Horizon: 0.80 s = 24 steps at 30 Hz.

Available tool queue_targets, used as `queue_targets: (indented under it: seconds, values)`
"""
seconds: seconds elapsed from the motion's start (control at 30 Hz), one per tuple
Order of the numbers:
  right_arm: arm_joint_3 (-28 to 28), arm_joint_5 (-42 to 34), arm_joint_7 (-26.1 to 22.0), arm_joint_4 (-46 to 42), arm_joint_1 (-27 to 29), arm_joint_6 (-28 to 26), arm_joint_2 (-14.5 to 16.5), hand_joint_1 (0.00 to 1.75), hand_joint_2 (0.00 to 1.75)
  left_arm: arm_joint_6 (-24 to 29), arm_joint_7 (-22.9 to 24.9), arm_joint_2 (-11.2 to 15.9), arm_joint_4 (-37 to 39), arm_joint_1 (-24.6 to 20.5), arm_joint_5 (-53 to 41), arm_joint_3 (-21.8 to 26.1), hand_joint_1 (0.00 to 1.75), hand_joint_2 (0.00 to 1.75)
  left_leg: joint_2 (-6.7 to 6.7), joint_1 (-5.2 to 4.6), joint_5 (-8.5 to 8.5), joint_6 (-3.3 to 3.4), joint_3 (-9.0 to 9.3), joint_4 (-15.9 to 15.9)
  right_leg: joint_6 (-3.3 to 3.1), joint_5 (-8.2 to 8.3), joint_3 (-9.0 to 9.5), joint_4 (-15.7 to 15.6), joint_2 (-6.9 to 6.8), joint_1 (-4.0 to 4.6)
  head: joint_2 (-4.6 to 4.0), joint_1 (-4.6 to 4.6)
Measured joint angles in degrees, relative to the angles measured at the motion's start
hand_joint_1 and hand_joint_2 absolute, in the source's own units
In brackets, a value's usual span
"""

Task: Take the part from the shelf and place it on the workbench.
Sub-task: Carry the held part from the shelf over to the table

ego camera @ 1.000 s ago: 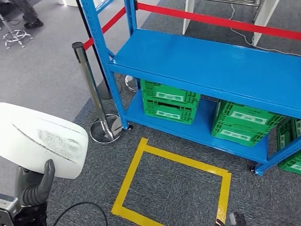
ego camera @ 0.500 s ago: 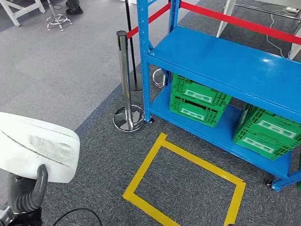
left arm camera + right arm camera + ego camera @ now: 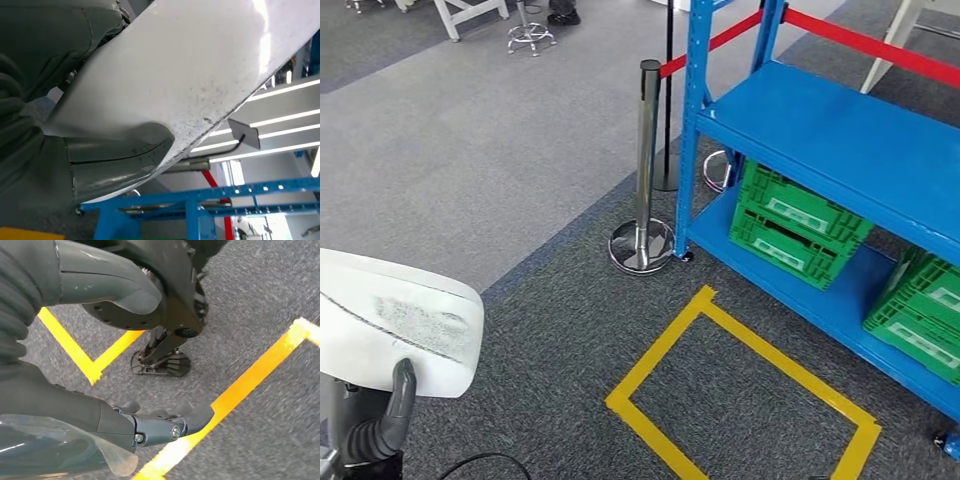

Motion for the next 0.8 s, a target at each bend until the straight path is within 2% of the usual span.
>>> queue_targets:
  seconds: [0.07, 0.1, 0.17, 0.2, 0.27, 0.3, 0.33, 0.37, 0.4, 0.43, 0.47, 0.5, 0.53, 0.57, 0.6, 0.63, 0.67, 0.7, 0.73, 0.8]
  values:
    - [0.40, 0.01, -0.52, 0.04, -0.27, -0.45, -0.12, 0.00, 1.75, 0.14, -0.03, 0.01, -0.11, -0.04, 0.12, -0.01, 1.75, 1.75, 2.29, -0.53, 1.58, 0.61, 3.56, -6.45, 0.54, -0.13, 0.22, 0.00, -1.18, 0.12, 0.00, 0.04]
    - [0.66, 0.01, -0.75, 0.08, -0.39, -0.62, -0.22, 0.00, 1.75, 0.19, -0.05, 0.02, -0.16, -0.03, 0.21, -0.01, 1.75, 1.75, 2.99, -0.87, 1.50, 1.04, 4.15, -7.87, 0.84, -0.13, 0.41, -0.01, -1.70, 0.19, 0.00, 0.02]
    - [1.23, 0.02, -1.07, 0.16, -0.72, -0.76, -0.43, 0.00, 1.75, 0.20, -0.10, 0.09, -0.26, 0.06, 0.39, 0.00, 1.75, 1.75, 2.42, -1.21, 1.42, 1.97, 3.83, -8.42, 1.55, -0.07, 0.77, -0.18, -2.59, 0.21, 0.00, 0.02]
    - [1.44, 0.02, -1.15, 0.19, -0.88, -0.81, -0.57, 0.00, 1.75, 0.20, -0.15, 0.13, -0.33, 0.13, 0.43, 0.00, 1.75, 1.75, 1.89, -1.18, 1.59, 2.44, 3.75, -8.82, 1.86, -0.39, 0.71, -0.05, -1.88, 0.14, 0.00, 0.04]
    - [1.80, -0.03, -1.39, 0.27, -1.05, -1.07, -0.86, 0.00, 1.75, 0.16, -0.30, 0.15, -0.48, 0.04, 0.48, 0.00, 1.75, 1.75, 0.74, -1.02, 2.14, 3.36, 3.68, -9.57, 2.15, -2.62, -1.07, 3.24, 1.42, 0.03, 0.00, 0.27]
    - [1.98, -0.08, -1.56, 0.43, -1.05, -1.36, -1.01, 0.00, 1.75, 0.12, -0.38, 0.15, -0.51, -0.04, 0.54, 0.00, 1.75, 1.75, 0.14, -1.06, 2.31, 3.66, 3.61, -9.70, 2.08, -4.33, -2.96, 6.82, 3.32, 0.00, 0.00, 0.42]
    - [2.22, -0.18, -1.83, 0.70, -1.04, -1.74, -1.14, 0.00, 1.75, 0.05, -0.42, 0.13, -0.52, -0.18, 0.65, -0.01, 1.75, 1.75, -0.55, -1.19, 2.39, 3.87, 3.48, -9.69, 1.99, -5.93, -5.20, 11.11, 4.33, 0.03, 0.00, 0.50]
    - [2.51, -0.37, -2.22, 1.11, -1.09, -2.18, -1.32, 0.00, 1.75, -0.06, -0.45, 0.11, -0.51, -0.24, 0.77, -0.02, 1.75, 1.75, -1.26, -1.36, 2.42, 3.97, 3.41, -9.65, 1.93, -6.81, -7.33, 14.79, 4.71, 0.06, 0.00, 0.56]
    - [2.85, -0.68, -2.77, 1.65, -1.27, -2.71, -1.53, 0.00, 1.75, -0.17, -0.45, 0.09, -0.51, -0.28, 0.89, -0.04, 1.75, 1.75, -2.00, -1.52, 2.43, 4.05, 3.40, -9.59, 1.87, -6.67, -8.81, 16.88, 4.85, 0.09, 0.00, 0.55]
    - [3.30, -1.15, -3.44, 2.27, -1.55, -3.29, -1.84, 0.00, 1.75, -0.28, -0.43, 0.08, -0.51, -0.36, 0.97, -0.07, 1.75, 1.75, -2.77, -1.63, 2.42, 4.08, 3.41, -9.49, 1.79, -5.29, -9.25, 16.60, 4.94, 0.11, 0.00, 0.54]
    - [3.81, -1.76, -4.08, 2.90, -1.91, -3.92, -2.18, 0.00, 1.75, -0.36, -0.38, 0.07, -0.51, -0.48, 0.98, -0.10, 1.75, 1.75, -3.57, -1.69, 2.38, 4.08, 3.44, -9.32, 1.66, -2.95, -8.63, 14.07, 5.23, 0.12, 0.00, 0.55]
    - [4.38, -2.45, -4.59, 3.50, -2.28, -4.57, -2.52, 0.00, 1.75, -0.42, -0.33, 0.05, -0.51, -0.62, 0.99, -0.14, 1.75, 1.75, -4.32, -1.69, 2.31, 4.04, 3.41, -9.09, 1.50, -0.43, -7.36, 10.26, 6.13, 0.10, 0.00, 0.56]
    - [5.02, -3.19, -4.96, 4.16, -2.66, -5.25, -2.90, 0.00, 1.75, -0.48, -0.28, 0.03, -0.49, -0.80, 1.01, -0.17, 1.75, 1.75, -5.02, -1.76, 2.19, 3.92, 3.25, -8.73, 1.37, 1.36, -6.03, 6.58, 7.46, 0.03, 0.00, 0.54]
    - [5.62, -3.85, -5.18, 4.76, -3.02, -5.86, -3.19, 0.00, 1.75, -0.58, -0.24, 0.01, -0.46, -0.99, 1.02, -0.19, 1.75, 1.75, -5.75, -1.74, 2.13, 3.73, 2.93, -8.36, 1.29, 2.27, -4.96, 3.92, 8.57, -0.02, 0.00, 0.51]
    - [6.26, -4.39, -5.34, 5.39, -3.33, -6.40, -3.49, 0.00, 1.75, -0.69, -0.21, -0.01, -0.43, -1.16, 1.04, -0.21, 1.75, 1.75, -6.39, -1.66, 2.15, 3.43, 2.49, -8.08, 1.22, 2.39, -4.40, 2.59, 9.33, -0.01, 0.00, 0.53]
    - [6.89, -4.79, -5.47, 6.01, -3.66, -6.91, -3.77, 0.00, 1.75, -0.79, -0.20, -0.04, -0.40, -1.27, 1.06, -0.24, 1.75, 1.75, -7.07, -1.54, 2.29, 3.06, 2.06, -7.91, 1.12, 2.17, -4.20, 2.26, 9.33, 0.06, 0.00, 0.53]
    - [7.51, -5.06, -5.62, 6.57, -3.99, -7.39, -3.97, 0.00, 1.75, -0.87, -0.24, -0.07, -0.38, -1.32, 1.09, -0.25, 1.75, 1.75, -7.72, -1.38, 2.49, 2.70, 1.69, -7.84, 0.91, 2.26, -4.07, 2.06, 8.70, 0.08, 0.00, 0.57]
    - [8.08, -5.24, -5.79, 7.17, -4.37, -7.89, -4.22, 0.00, 1.75, -0.93, -0.36, -0.10, -0.35, -1.32, 1.22, -0.21, 1.75, 1.75, -7.43, -1.34, 2.48, 2.36, 1.42, -7.65, 0.62, 2.47, -3.99, 1.85, 8.03, 0.05, 0.00, 0.60]
    - [8.57, -5.40, -5.99, 7.80, -4.79, -8.37, -4.42, 0.00, 1.75, -1.03, -0.54, -0.14, -0.32, -1.42, 1.37, -0.17, 1.75, 1.75, -6.46, -1.35, 2.00, 2.04, 1.01, -6.89, 0.33, 2.67, -3.90, 1.61, 7.35, -0.02, 0.00, 0.44]
    - [9.46, -5.61, -6.50, 9.21, -5.58, -9.15, -4.75, 0.00, 1.75, -1.36, -0.96, -0.20, -0.19, -2.00, 1.69, -0.07, 1.75, 1.75, -3.38, -1.23, -0.73, 1.41, -1.15, -2.25, -0.04, 2.83, -3.73, 1.29, 5.77, -0.12, 0.00, 0.14]
